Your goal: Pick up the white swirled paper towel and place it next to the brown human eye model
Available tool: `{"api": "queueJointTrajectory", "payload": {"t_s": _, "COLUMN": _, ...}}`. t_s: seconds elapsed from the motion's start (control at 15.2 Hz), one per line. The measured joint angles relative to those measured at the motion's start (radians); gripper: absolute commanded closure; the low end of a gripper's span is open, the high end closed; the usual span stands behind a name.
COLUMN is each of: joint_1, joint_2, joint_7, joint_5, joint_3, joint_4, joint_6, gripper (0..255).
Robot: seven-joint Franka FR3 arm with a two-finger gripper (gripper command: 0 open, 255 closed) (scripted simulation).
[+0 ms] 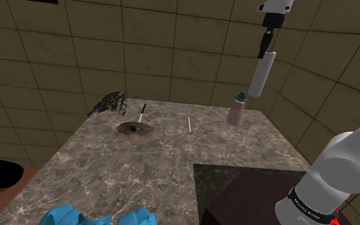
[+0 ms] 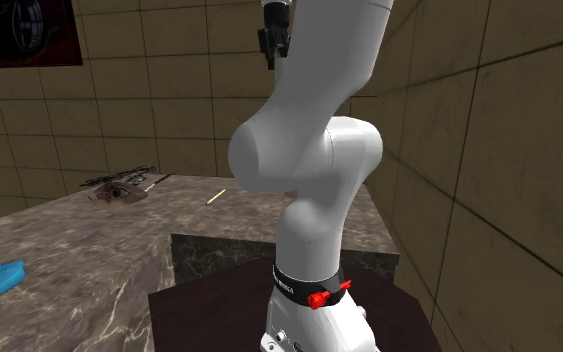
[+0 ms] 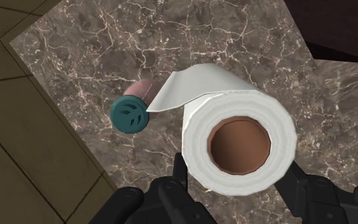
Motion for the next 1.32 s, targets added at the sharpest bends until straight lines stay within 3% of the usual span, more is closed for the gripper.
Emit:
{"api": "queueJointTrajectory", "payload": {"t_s": 0.86, "joint_1": 0.101, "joint_2": 0.157, "joint_7": 0.261, "joint_5": 0.061, "joint_3": 0.156, "joint_4": 0.026, "joint_6": 0.113, "gripper": 255}}
{"api": "queueJointTrajectory", "payload": {"t_s": 1.32, "joint_1": 0.161, "joint_2": 0.321, "joint_7": 0.389, "joint_5": 0.079, "joint_3": 0.224, "joint_4": 0.163, "joint_6": 0.135, "gripper": 255}}
